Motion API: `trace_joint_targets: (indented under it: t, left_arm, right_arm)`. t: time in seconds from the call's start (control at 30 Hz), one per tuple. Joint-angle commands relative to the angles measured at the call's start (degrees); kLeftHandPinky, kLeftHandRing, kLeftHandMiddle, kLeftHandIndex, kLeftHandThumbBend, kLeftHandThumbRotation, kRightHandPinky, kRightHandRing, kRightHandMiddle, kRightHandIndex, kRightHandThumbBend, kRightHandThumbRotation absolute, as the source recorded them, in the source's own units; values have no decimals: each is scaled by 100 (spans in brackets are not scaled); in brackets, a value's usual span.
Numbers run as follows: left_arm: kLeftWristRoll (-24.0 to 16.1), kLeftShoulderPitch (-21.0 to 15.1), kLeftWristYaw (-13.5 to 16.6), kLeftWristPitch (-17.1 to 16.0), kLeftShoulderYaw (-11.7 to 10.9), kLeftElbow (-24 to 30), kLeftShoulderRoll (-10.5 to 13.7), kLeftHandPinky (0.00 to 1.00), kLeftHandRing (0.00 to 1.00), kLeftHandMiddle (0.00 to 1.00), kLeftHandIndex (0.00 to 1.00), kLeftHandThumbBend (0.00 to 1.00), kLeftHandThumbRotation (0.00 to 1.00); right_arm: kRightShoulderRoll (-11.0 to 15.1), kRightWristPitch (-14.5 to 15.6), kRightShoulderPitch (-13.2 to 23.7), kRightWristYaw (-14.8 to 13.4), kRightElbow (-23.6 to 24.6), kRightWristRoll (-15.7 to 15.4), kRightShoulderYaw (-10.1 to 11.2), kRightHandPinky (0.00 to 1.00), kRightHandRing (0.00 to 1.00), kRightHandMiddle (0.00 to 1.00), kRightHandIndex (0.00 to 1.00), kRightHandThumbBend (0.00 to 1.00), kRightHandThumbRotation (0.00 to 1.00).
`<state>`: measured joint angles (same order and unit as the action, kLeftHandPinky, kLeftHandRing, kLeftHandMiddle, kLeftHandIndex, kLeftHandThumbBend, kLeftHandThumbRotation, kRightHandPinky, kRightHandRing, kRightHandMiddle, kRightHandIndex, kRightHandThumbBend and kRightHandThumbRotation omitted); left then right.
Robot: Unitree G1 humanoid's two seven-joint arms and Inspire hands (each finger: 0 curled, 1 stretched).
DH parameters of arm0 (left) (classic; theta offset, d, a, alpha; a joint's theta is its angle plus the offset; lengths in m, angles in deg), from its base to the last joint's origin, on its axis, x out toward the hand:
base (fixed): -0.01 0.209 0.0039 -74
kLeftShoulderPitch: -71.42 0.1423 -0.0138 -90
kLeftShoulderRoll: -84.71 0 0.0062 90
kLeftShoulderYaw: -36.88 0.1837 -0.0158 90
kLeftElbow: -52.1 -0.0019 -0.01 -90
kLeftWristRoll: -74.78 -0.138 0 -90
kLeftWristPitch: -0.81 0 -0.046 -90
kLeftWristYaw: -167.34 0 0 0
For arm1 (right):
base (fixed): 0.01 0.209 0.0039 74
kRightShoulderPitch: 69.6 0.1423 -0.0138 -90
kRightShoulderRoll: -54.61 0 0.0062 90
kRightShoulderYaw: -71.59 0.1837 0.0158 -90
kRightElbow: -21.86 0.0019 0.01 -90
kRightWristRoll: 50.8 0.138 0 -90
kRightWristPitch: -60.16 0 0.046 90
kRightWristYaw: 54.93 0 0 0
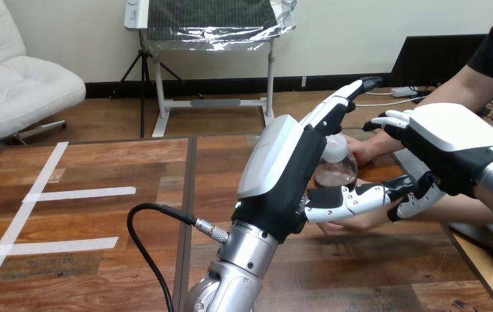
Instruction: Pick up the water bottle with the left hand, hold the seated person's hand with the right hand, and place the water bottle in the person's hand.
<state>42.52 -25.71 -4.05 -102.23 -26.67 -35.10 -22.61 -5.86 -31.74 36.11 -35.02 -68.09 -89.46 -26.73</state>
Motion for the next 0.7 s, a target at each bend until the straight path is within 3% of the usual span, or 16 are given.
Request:
trace_joint_targets:
  t: [0.0, 0.67]
  left_arm:
    - [-47, -161, 31, -34, -55, 272, -48, 76, 85, 91, 89, 69, 49]
    - [-5, -131, -83, 78, -82, 360, -49, 76, 86, 91, 90, 70, 50]
  right_arm:
    - [152, 39, 152, -29, 310, -43, 257, 89, 95, 95, 89, 88, 0]
    - [145, 33, 176, -48, 287, -35, 243, 88, 94, 94, 87, 89, 0]
